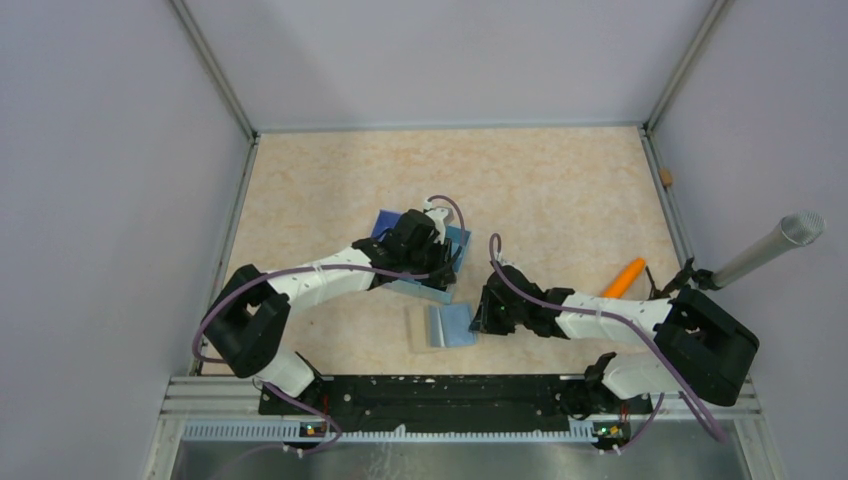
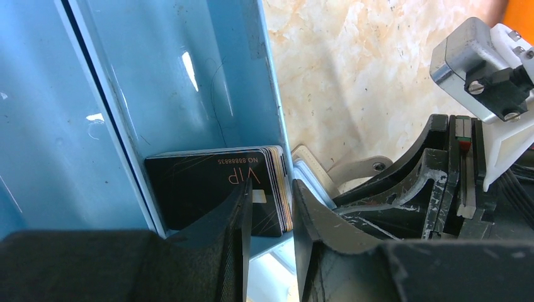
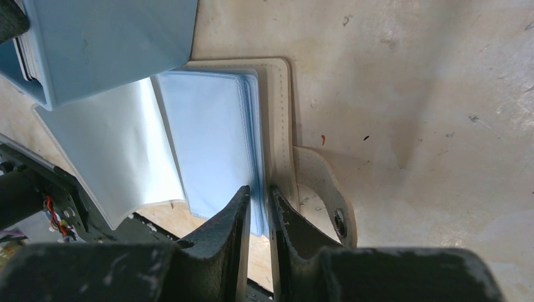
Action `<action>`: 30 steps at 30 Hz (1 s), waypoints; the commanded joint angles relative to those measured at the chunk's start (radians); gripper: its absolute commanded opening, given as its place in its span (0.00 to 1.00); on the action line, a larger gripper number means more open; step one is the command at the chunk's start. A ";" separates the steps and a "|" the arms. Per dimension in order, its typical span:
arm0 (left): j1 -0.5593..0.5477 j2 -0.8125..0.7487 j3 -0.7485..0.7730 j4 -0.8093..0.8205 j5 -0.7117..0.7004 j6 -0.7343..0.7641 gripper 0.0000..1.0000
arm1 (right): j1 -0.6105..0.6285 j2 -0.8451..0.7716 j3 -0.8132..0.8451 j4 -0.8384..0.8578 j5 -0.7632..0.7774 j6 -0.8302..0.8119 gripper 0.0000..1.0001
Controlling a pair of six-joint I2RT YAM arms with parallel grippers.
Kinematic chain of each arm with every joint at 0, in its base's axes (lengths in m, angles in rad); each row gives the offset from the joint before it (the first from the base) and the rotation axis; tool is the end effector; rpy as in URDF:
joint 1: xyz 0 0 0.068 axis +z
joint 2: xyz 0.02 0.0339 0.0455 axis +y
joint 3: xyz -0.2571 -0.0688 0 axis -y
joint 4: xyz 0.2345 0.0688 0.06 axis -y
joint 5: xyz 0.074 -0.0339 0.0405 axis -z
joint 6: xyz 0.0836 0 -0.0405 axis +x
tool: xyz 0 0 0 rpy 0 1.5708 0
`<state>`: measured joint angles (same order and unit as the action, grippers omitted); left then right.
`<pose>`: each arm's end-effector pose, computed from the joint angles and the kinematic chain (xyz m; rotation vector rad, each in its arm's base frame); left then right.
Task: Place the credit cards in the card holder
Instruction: Pick up the credit card from the storage box.
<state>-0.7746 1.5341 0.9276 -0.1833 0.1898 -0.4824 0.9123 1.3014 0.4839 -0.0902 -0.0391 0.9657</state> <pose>0.2372 -0.2542 0.1752 0.4609 2.4590 -0.7975 0.1521 0.2019 0.1072 0.0534 2.6749 0.7741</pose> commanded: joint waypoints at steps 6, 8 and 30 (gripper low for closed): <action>-0.012 -0.024 0.004 -0.027 -0.059 0.027 0.31 | 0.006 -0.001 -0.020 0.001 0.004 0.004 0.16; -0.011 -0.025 0.001 -0.032 -0.068 0.030 0.30 | 0.006 0.000 -0.019 -0.001 0.004 0.004 0.16; -0.006 -0.059 -0.023 -0.023 -0.078 0.027 0.37 | 0.006 0.008 -0.012 -0.003 -0.002 -0.002 0.17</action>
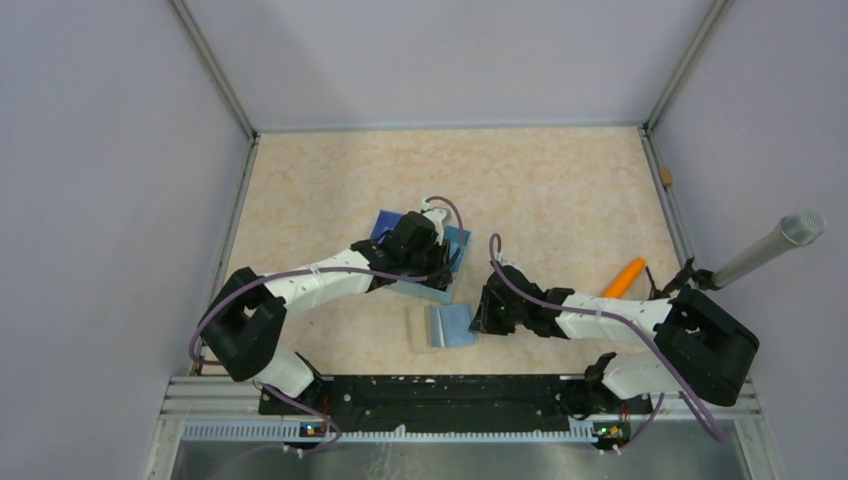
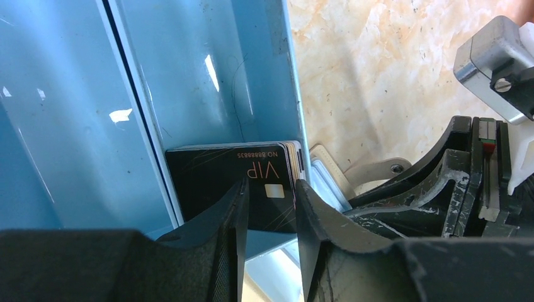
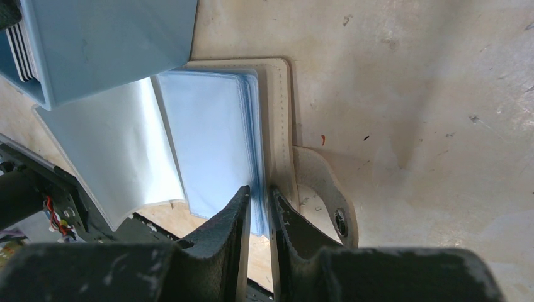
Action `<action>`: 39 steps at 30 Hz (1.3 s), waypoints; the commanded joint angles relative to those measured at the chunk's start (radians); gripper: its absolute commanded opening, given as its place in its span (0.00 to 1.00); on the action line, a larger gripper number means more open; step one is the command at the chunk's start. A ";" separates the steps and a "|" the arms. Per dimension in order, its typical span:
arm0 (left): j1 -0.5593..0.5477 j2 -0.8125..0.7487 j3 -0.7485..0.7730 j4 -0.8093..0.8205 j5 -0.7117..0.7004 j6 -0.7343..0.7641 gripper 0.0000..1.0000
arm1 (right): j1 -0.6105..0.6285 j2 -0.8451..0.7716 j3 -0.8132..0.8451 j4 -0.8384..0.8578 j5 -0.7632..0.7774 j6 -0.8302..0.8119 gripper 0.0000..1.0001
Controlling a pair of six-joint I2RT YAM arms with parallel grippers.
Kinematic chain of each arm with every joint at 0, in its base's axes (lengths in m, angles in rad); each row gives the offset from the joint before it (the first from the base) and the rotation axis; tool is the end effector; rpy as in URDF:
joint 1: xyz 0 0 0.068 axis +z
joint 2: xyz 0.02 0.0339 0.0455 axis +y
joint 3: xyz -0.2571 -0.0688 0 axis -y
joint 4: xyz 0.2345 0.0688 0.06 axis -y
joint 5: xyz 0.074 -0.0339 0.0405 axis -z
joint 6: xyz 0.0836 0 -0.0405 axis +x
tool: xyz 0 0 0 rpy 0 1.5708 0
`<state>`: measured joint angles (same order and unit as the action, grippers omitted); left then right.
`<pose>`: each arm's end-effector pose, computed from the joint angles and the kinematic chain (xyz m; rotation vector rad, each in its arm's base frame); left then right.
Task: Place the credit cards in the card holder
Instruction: Pick up the credit card from the storage box.
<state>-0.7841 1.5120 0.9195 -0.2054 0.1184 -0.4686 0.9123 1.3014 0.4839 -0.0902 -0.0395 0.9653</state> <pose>0.2356 -0.2489 0.1766 0.4502 2.4480 -0.7130 0.1520 0.2019 0.1072 0.0527 2.6750 0.7744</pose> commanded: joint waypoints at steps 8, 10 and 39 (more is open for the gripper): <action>0.008 -0.044 -0.026 0.004 -0.009 0.010 0.39 | 0.005 0.009 -0.011 -0.008 -0.002 -0.001 0.17; 0.009 -0.046 -0.030 0.004 -0.013 0.009 0.38 | 0.005 0.009 -0.012 -0.007 -0.001 -0.001 0.16; 0.029 -0.101 -0.051 -0.015 -0.051 0.044 0.38 | 0.005 0.007 -0.010 -0.013 -0.001 0.000 0.16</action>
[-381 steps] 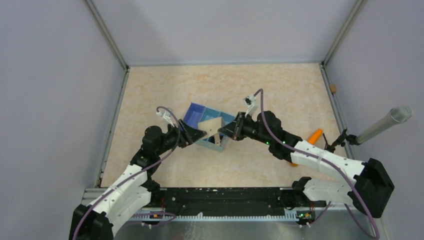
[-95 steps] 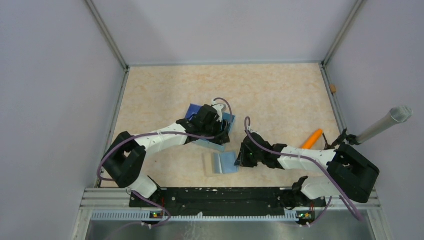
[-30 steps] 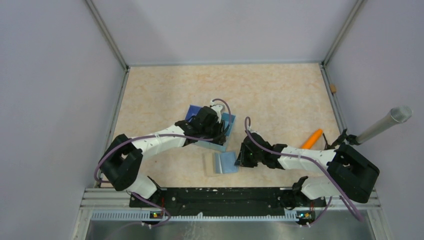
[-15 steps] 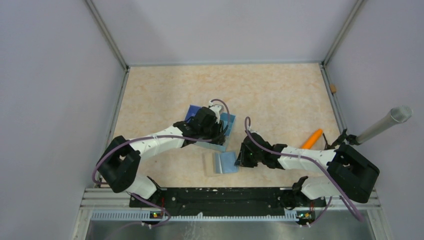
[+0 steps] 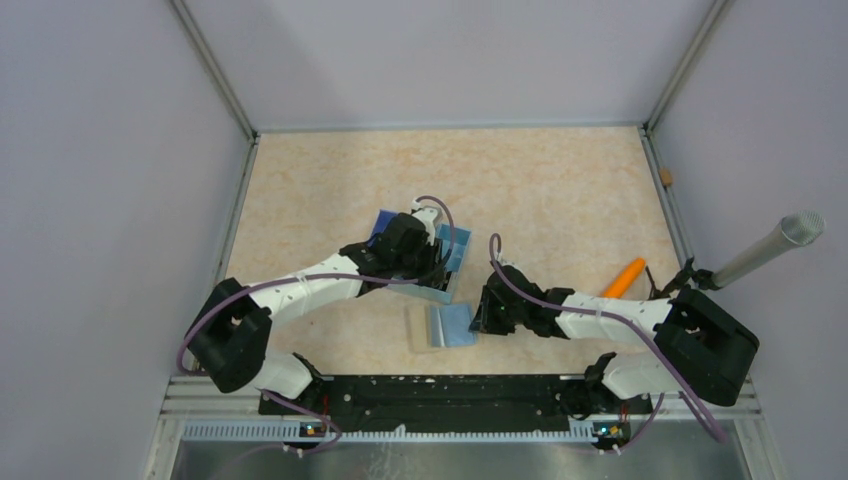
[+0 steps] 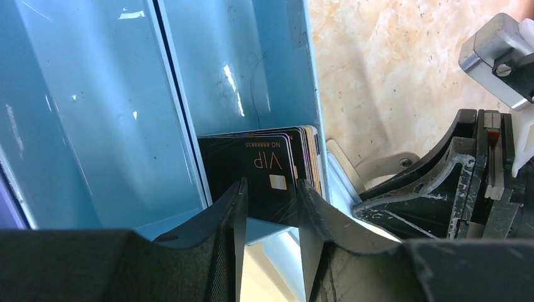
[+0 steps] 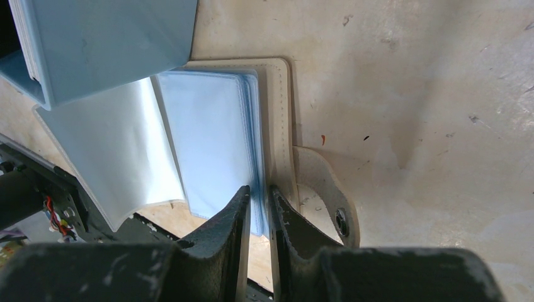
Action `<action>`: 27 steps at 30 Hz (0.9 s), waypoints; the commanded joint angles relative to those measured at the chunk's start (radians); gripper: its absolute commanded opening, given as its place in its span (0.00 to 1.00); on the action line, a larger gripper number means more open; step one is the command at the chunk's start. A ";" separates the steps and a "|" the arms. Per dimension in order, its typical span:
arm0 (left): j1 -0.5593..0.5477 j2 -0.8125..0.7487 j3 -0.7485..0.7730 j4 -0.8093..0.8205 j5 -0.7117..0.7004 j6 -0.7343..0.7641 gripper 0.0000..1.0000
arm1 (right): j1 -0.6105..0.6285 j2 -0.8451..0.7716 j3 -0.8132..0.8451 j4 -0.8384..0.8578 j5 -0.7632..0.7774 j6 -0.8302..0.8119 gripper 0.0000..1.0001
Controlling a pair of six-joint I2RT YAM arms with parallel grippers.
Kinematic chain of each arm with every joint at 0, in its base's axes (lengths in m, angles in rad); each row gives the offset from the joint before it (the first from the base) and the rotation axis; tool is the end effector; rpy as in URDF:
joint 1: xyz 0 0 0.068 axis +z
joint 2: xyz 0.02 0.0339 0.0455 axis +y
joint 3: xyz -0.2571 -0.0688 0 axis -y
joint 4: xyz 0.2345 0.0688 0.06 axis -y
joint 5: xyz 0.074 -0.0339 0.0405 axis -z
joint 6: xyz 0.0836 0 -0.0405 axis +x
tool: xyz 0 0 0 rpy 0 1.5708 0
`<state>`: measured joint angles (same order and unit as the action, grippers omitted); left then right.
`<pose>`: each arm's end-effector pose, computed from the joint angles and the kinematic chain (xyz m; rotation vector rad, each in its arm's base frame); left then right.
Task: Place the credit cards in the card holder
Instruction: Pick up the credit card from the storage box.
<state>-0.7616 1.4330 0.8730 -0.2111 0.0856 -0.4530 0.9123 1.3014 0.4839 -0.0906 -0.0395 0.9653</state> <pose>0.2325 -0.2315 0.1848 0.4198 2.4108 -0.6761 0.1520 0.2019 0.1071 0.0527 2.6754 0.7740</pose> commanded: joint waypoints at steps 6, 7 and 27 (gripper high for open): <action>0.008 0.001 -0.007 0.005 0.014 0.034 0.38 | 0.006 0.007 -0.012 -0.014 -0.002 0.001 0.16; 0.008 0.003 -0.009 0.009 0.018 0.035 0.38 | 0.005 0.007 -0.013 -0.015 -0.001 0.001 0.16; 0.016 0.031 -0.028 0.054 0.062 0.040 0.40 | 0.005 0.004 -0.007 -0.024 0.001 0.000 0.16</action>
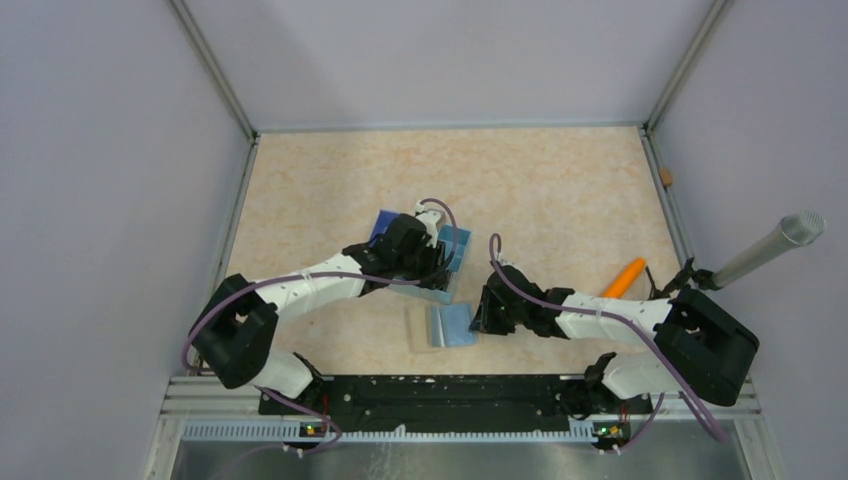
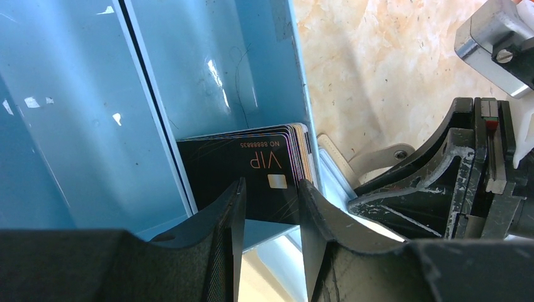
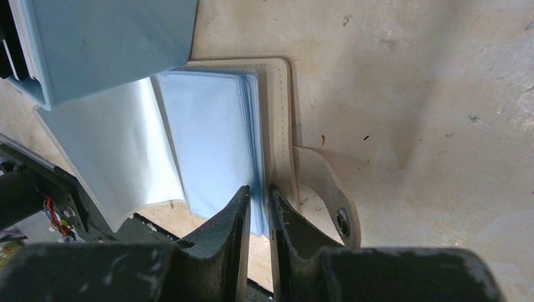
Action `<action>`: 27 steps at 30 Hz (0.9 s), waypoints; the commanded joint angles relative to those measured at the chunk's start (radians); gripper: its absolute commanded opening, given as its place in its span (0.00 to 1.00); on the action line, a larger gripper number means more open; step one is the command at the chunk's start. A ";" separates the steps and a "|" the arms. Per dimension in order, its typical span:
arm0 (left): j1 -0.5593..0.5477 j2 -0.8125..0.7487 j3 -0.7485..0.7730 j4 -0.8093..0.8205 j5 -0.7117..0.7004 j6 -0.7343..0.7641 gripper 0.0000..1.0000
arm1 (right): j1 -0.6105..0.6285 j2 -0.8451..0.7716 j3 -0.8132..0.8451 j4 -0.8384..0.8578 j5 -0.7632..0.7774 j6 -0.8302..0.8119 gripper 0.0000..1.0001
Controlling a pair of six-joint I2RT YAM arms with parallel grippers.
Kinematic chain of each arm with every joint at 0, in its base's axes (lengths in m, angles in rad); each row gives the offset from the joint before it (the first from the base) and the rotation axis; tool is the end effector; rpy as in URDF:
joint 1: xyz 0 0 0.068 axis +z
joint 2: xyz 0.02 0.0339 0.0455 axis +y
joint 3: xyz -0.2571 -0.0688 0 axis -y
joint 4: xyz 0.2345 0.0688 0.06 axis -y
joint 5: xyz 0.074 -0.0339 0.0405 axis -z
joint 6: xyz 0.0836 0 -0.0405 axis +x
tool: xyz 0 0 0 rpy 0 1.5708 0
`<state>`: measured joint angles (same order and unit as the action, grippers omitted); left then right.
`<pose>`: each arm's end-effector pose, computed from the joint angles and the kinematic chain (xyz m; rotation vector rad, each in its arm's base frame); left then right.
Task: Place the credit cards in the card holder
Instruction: Pick up the credit card from the storage box.
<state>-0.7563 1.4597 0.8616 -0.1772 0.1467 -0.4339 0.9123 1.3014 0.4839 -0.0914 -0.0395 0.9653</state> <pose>0.2324 -0.2360 0.1769 0.4703 2.4187 -0.7299 0.1519 0.2018 0.1070 0.0528 2.6761 0.7732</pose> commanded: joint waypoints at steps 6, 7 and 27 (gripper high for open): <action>0.016 0.000 -0.029 0.030 0.006 0.018 0.40 | 0.006 0.002 -0.008 -0.026 0.000 0.001 0.16; 0.018 -0.002 -0.032 0.034 0.009 0.017 0.41 | 0.006 0.001 -0.008 -0.027 0.001 0.001 0.17; 0.035 -0.009 -0.049 0.044 0.023 0.017 0.48 | 0.005 0.010 0.002 -0.030 -0.001 -0.002 0.16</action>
<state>-0.7334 1.4601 0.8356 -0.1307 0.1936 -0.4347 0.9123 1.3014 0.4843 -0.0925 -0.0395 0.9653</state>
